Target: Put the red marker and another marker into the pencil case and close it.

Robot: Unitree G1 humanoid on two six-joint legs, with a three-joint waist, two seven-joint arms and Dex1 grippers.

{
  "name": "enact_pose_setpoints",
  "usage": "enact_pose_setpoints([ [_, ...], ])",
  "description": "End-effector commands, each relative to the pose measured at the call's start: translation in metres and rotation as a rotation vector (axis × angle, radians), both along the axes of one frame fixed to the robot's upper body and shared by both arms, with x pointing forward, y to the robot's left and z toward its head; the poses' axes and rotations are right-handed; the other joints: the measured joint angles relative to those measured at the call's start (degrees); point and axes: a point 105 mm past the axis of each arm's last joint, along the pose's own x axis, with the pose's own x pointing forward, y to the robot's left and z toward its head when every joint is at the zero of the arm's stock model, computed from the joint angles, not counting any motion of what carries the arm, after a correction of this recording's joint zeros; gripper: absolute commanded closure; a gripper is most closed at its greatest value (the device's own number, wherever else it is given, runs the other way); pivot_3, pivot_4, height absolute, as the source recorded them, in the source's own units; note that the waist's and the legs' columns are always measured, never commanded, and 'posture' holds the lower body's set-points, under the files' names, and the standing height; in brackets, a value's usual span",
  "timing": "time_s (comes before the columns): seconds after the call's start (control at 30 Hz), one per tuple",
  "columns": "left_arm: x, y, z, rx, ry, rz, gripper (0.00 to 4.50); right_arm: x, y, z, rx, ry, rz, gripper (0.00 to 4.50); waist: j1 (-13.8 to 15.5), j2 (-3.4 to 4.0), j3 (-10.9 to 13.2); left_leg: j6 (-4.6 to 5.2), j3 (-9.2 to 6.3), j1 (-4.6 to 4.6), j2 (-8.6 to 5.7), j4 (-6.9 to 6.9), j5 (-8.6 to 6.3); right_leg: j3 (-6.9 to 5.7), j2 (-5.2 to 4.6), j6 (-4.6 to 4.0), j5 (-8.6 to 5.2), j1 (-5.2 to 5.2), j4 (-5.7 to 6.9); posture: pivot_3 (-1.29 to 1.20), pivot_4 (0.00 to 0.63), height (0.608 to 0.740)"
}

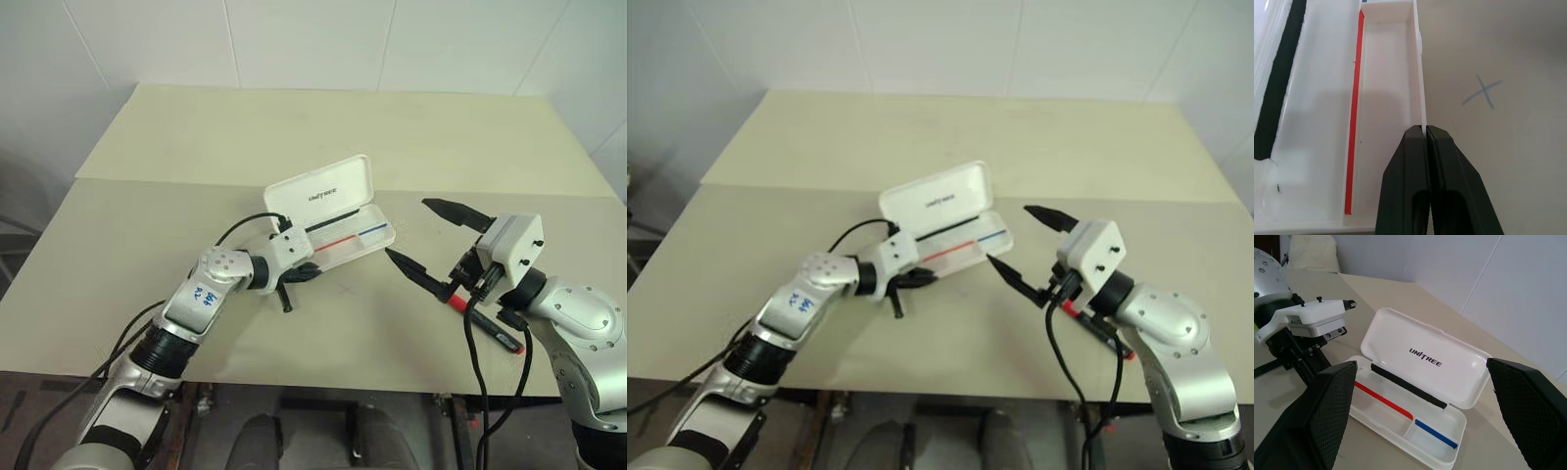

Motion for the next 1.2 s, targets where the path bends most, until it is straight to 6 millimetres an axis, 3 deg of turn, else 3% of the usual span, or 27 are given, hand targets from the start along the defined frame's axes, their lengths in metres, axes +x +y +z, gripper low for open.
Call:
enact_pose_setpoints([
  [0.03,-0.017,-0.005,0.001,0.036,0.001,-0.113,4.48,-0.008,-0.004,-0.002,-0.032,0.023,0.036,0.0,0.2,0.0,0.0,0.01,-0.01,-0.02,0.0,-0.02,-0.01,-0.01,0.0,-0.01,-0.01,0.0,-0.04,0.0,0.15,0.74],
  [0.37,-0.039,0.001,-0.002,0.076,0.012,-0.198,4.48,-0.02,-0.031,-0.013,-0.115,0.104,0.017,0.0,0.28,0.0,0.0,0.21,0.09,-0.1,0.0,-0.03,-0.12,0.05,-0.01,0.02,-0.04,0.0,-0.25,0.0,0.15,0.74],
  [0.63,-0.052,0.001,-0.004,0.098,0.021,-0.261,4.48,-0.026,-0.03,-0.016,-0.107,0.127,0.02,0.0,0.36,0.0,0.0,0.21,0.08,-0.07,0.0,-0.01,-0.12,0.07,0.0,0.01,-0.05,0.0,-0.2,0.0,0.15,0.74],
  [0.9,-0.05,0.005,-0.007,0.111,0.036,-0.277,4.48,-0.027,-0.024,-0.017,-0.084,0.133,0.023,0.0,0.33,0.0,0.0,0.21,0.11,-0.05,0.0,-0.01,-0.12,0.09,0.0,0.01,-0.04,0.0,-0.19,0.0,0.15,0.74],
  [1.17,-0.043,0.005,0.005,0.067,0.013,-0.265,1.78,-0.025,-0.016,-0.019,-0.062,0.135,0.033,0.0,0.33,0.0,0.0,0.21,0.11,-0.05,0.0,0.03,-0.12,0.1,0.0,0.01,-0.04,0.0,-0.15,0.0,0.15,0.74],
  [1.2,-0.044,0.004,0.009,0.053,0.01,-0.272,1.78,-0.024,-0.016,-0.019,-0.059,0.135,0.034,0.0,0.32,0.0,0.0,0.21,0.11,-0.05,0.0,0.04,-0.12,0.1,0.0,0.01,-0.04,0.0,-0.15,0.0,0.15,0.74],
])
